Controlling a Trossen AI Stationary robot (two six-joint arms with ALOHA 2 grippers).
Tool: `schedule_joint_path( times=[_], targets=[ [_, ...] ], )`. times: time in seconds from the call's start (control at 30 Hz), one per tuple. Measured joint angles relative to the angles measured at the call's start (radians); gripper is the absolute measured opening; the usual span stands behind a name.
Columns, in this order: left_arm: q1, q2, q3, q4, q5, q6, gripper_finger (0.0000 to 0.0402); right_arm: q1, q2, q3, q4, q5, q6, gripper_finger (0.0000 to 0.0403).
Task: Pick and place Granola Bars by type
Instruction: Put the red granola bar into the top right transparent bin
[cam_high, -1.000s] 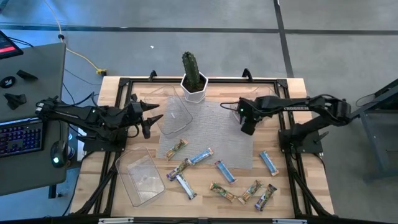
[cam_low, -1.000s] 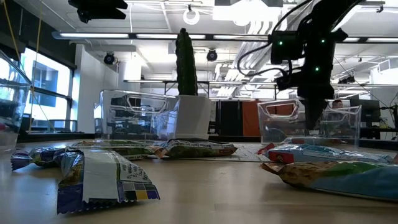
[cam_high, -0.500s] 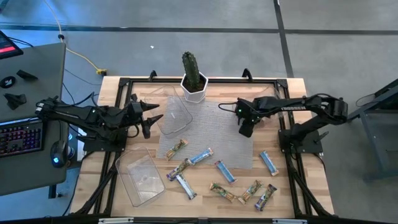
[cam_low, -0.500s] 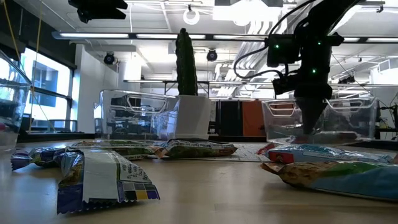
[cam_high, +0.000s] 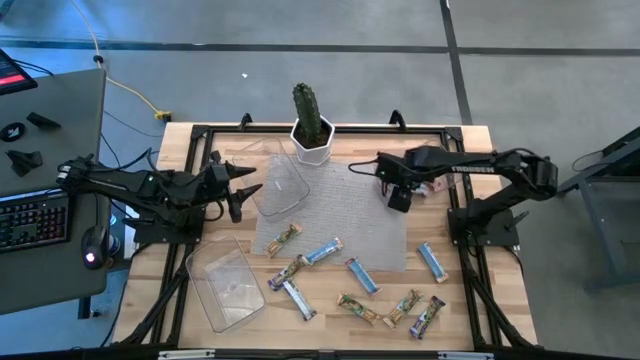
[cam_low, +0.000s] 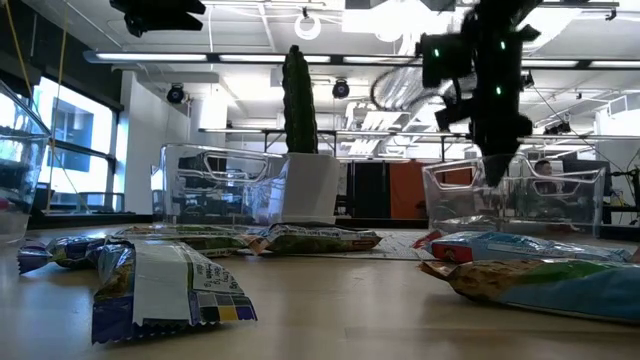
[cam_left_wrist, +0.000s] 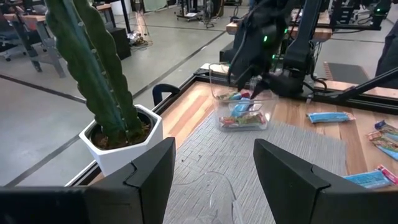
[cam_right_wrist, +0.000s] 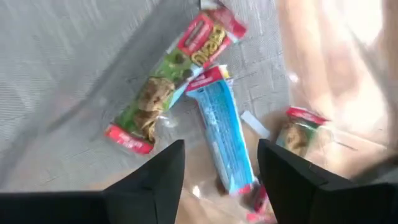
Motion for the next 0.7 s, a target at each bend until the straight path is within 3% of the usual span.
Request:
schedule_joint_path(
  times=[0.17,0.33,0.7],
  targets=[
    [0.000,0.000,0.000,0.000,0.000,0.000,0.0213,0.062,-0.001,0.173,-0.133,-0.073,0.077,0.0175],
    [0.000,0.000,0.000,0.000,0.000,0.000,0.0213,0.212,-0.001,0.281,-0.057,-0.233,0.107,0.0177],
    [0.000,0.000,0.000,0.000,0.000,0.000,0.0213,0.601,0.059,0.150,0.364,-0.242,0.436,0.0216]
  ],
)
